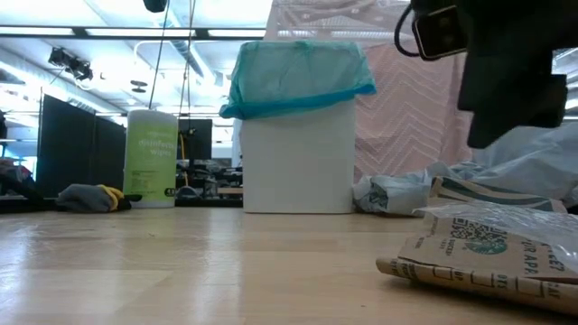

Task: Place trash/remove bag and relplace
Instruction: Put the brown paper into the trash bin

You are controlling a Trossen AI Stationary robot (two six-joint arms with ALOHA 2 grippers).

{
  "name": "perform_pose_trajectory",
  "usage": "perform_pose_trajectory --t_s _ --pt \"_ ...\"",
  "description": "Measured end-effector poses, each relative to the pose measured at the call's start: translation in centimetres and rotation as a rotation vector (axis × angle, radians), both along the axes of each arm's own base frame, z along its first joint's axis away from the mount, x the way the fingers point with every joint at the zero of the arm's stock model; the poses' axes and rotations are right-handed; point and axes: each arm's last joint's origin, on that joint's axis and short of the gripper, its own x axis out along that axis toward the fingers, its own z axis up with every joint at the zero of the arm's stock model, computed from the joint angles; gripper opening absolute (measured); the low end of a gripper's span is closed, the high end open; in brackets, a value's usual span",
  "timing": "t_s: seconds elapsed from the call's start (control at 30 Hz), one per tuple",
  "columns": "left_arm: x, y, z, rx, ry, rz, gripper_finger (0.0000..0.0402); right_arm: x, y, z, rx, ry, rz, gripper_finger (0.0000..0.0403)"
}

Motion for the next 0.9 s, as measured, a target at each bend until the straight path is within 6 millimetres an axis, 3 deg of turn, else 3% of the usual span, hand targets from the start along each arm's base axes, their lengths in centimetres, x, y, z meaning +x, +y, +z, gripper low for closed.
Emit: perform_pose_trajectory --t_s 0.23,0.5,0.67,0.73,0.9 --pt "0.0 0.0 -0.1 0.001 0.013 0.000 0.0006 1.6 1.0 -2.3 0.012 -0.018 0.016 0.0156" --pt "0.1 0.0 -0.2 -0.020 0.025 -0.006 0.0006 2.5 1.7 -5.1 -0.023 0.075 0.034 0.0156" --pt "0.1 0.0 -0.2 -0.023 0.024 -0.007 0.0006 2.7 1.7 -5.5 -0.023 0.086 0.055 0.0148" --pt "0.1 0.0 -0.3 -0.023 0.026 -0.007 0.0006 2.7 1.6 -5.4 -0.030 0.084 0.078 0.0122" --pt "0.1 0.0 -0.3 -0.018 0.029 -0.006 0.0006 2.9 1.2 -5.2 0.016 0.102 0.124 0.0013"
